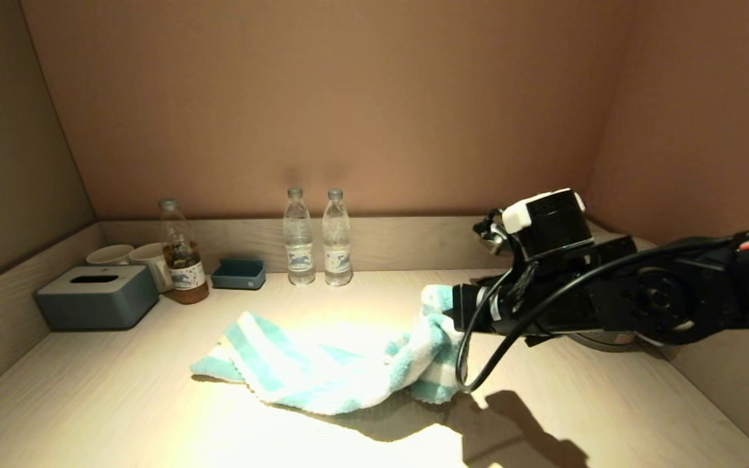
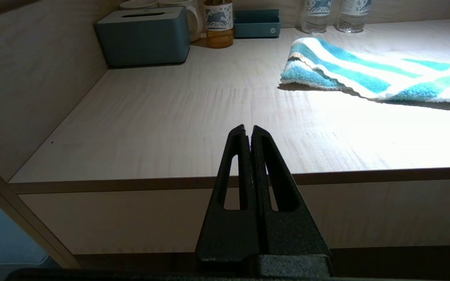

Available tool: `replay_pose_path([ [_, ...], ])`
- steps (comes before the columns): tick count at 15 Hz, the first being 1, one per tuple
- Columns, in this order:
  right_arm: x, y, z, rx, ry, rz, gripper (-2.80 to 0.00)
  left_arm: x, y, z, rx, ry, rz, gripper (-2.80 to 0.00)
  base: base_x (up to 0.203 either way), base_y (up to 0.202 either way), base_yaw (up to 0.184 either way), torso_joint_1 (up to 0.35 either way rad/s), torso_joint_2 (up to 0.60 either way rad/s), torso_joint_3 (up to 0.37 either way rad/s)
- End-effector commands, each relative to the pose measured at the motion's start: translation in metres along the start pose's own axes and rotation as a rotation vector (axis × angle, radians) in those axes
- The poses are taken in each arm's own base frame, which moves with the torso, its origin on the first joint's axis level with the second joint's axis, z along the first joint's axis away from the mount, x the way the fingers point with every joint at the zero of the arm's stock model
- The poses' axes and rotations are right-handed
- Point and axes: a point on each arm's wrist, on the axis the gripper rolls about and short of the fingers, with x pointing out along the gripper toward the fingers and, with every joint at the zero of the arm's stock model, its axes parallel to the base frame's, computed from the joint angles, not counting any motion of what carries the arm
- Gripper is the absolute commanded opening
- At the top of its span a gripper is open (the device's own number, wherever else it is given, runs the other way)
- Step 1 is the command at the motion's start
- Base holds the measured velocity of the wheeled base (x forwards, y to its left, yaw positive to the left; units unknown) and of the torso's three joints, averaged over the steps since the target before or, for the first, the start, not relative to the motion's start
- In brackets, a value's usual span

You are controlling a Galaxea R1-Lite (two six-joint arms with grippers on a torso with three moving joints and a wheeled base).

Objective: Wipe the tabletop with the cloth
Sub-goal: Pick up the tablecloth, then sweep the stains on the table

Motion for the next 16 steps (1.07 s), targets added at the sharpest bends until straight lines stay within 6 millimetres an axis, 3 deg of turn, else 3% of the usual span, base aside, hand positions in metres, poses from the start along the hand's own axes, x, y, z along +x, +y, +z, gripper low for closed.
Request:
replay_pose_path([
  [1, -0.023, -0.002, 0.008, 0.008, -0.066, 0.004, -2.8, 0.0, 0.0, 0.0, 0.0, 0.002, 0.001, -2.8, 0.0, 0.0, 0.0, 0.0, 0.0, 0.0],
  [5, -0.06, -0.01, 0.018, 0.026, -0.179, -0.013, -2.8, 0.0, 0.0, 0.0, 0.0, 0.001, -0.001, -2.8, 0.0, 0.0, 0.0, 0.0, 0.0, 0.0],
  [12, -0.087, -0.029, 0.026, 0.068, -0.269, -0.063, -2.8, 0.0, 0.0, 0.0, 0.0, 0.001, 0.001, -2.8, 0.0, 0.0, 0.0, 0.0, 0.0, 0.0],
  [14, -0.114, -0.03, 0.028, 0.069, -0.344, -0.056, -2.8, 0.0, 0.0, 0.0, 0.0, 0.002, 0.001, -2.8, 0.0, 0.0, 0.0, 0.0, 0.0, 0.0],
  [16, -0.122, -0.03, 0.028, 0.069, -0.364, -0.051, -2.8, 0.0, 0.0, 0.0, 0.0, 0.001, 0.001, -2.8, 0.0, 0.0, 0.0, 0.0, 0.0, 0.0],
])
